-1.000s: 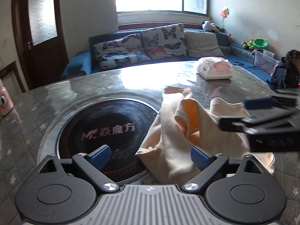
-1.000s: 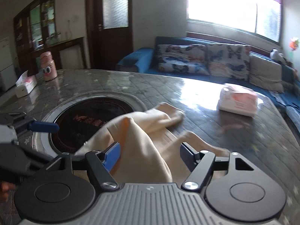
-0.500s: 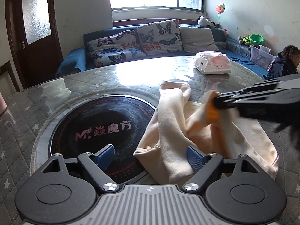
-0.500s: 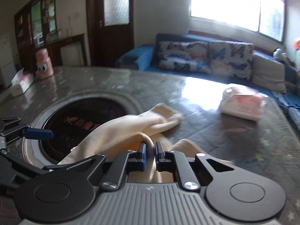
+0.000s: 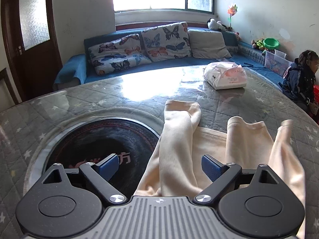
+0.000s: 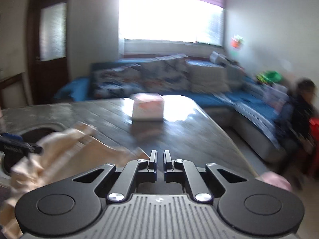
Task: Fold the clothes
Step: 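Grasp the shirt hem with the right gripper while the left gripper grasps the hem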
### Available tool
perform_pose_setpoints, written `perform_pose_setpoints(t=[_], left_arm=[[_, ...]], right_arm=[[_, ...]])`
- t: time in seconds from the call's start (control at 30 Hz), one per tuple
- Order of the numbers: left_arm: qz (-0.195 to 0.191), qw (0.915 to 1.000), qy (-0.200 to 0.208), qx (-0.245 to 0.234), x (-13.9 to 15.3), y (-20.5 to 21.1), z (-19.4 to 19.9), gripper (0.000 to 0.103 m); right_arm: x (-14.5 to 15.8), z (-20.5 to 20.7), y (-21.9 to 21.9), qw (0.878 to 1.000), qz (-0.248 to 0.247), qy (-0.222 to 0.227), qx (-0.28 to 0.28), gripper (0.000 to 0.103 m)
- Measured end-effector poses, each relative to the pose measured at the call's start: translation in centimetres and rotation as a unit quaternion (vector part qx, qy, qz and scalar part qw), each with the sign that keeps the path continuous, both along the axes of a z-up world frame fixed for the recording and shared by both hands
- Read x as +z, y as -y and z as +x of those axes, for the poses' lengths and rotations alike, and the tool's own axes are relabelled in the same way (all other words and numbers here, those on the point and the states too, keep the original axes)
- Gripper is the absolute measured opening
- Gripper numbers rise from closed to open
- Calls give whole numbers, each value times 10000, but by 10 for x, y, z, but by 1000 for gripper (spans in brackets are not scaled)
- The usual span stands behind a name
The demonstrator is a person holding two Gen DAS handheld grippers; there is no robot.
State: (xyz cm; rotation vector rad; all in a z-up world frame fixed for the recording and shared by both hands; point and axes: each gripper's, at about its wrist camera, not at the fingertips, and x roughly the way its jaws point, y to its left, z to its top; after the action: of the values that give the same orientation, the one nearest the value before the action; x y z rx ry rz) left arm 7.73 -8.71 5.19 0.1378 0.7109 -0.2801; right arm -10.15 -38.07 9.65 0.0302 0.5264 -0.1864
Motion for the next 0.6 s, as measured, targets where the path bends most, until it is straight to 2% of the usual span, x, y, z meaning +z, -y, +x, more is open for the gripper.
perform_pose_setpoints(t=[0.03,0.1,0.13,0.17,0.2,0.23,0.27,0.33,0.37,0.43,0.5,0.6], left_arm=[[30,10000,-24,17,-3,1,3,91],[64,9999,-93,24,-8,3,9,82],[55,9999,-148,3,-11,3,12,73],[14,9998,-208,-25,-14,2,13,58],[-55,9996,-269,-62,-16,0,14,50],[-137,9993,-324,-81,-18,-2,13,35],[-218,9991,-360,-75,-19,-4,13,23],[-336,9989,-329,-78,-18,-10,8,14],[-363,9989,-287,-82,-16,-13,6,9],[-380,9991,-182,-34,-11,-19,-1,8],[-426,9991,-75,56,-6,-29,-9,8],[-527,9984,36,201,1,-46,-20,8]], right_arm=[[-5,-4,6,9999,120,-96,-31,9],[-14,-11,18,9989,376,-285,-71,10],[-17,-12,20,9985,423,-344,-25,10],[-20,-13,18,9984,408,-389,41,12],[-21,-12,16,9983,398,-411,92,14],[-23,-10,15,9980,430,-436,181,22],[-25,-6,13,9974,484,-458,279,26],[-30,7,7,9959,559,-532,467,28],[-34,16,2,9951,574,-587,554,35],[-42,30,-1,9946,554,-700,524,45],[-52,41,-5,9949,407,-839,390,46],[-69,59,3,9926,639,-1017,156,46]])
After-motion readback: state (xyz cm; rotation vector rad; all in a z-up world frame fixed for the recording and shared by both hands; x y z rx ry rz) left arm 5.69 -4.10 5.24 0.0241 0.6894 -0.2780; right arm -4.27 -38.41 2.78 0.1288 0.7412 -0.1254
